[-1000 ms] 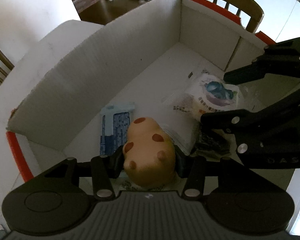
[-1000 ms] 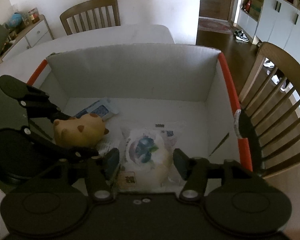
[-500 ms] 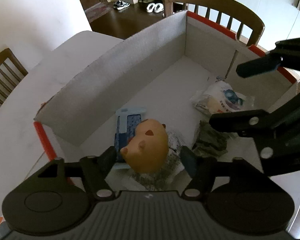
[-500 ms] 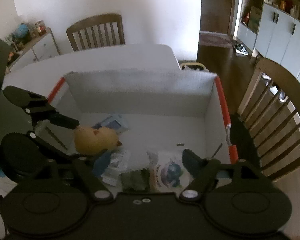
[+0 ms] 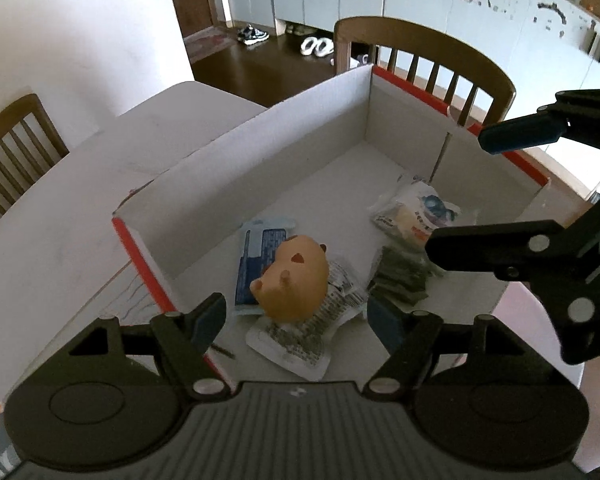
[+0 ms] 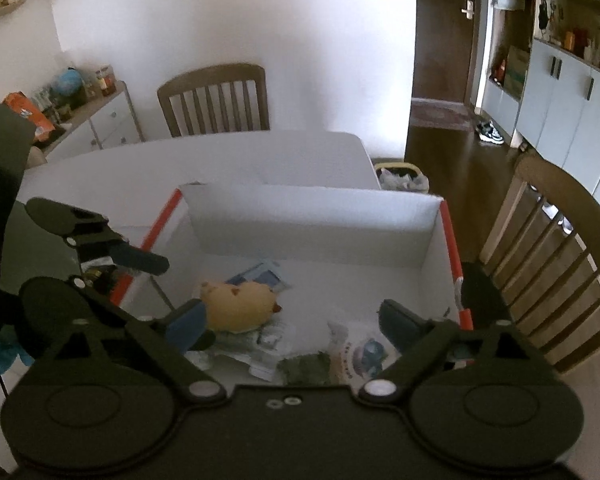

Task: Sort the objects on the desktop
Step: 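Move both open tools from the box back over the item pile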

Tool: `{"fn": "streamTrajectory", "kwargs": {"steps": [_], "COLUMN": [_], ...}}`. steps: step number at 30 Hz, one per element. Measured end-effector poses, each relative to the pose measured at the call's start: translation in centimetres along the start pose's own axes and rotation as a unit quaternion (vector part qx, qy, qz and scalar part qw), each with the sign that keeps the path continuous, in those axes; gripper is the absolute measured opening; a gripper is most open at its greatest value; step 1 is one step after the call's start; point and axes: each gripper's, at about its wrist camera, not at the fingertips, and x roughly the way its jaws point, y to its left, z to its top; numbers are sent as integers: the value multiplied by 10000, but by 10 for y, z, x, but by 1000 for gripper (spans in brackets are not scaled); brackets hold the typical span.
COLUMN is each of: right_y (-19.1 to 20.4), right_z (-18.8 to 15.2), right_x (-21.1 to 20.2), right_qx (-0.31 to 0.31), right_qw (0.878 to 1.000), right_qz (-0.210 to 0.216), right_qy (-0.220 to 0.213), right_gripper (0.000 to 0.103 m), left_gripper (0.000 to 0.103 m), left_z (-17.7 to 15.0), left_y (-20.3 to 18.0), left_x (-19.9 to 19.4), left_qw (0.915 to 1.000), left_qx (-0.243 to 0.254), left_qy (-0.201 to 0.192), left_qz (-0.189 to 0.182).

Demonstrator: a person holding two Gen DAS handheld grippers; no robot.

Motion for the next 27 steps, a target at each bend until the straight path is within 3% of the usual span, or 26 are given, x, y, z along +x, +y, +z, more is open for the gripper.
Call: {"fn": "streamTrajectory", "kwargs": {"steps": [3, 18, 27], "right_y": [7, 53, 89], "right_z": [0, -1, -1], "right_x": [-7, -45, -47], "right_qx": [-10, 0, -29], "right_qw": [10000, 9977, 9970], "right_qz": [17, 76, 18], "right_qy": [-64, -677, -780], "right_gripper": [96, 102, 102], "left_gripper": [89, 89, 89], "left_z": [-6, -47, -77], "left_y": [3, 44, 69], "left_x": [-9, -78, -116], "left_qw": [9999, 9944, 9885], "left_qx": [-71, -731, -1103], "left_qy": [-106, -751, -1030], "left_qz": [18, 129, 99]}}
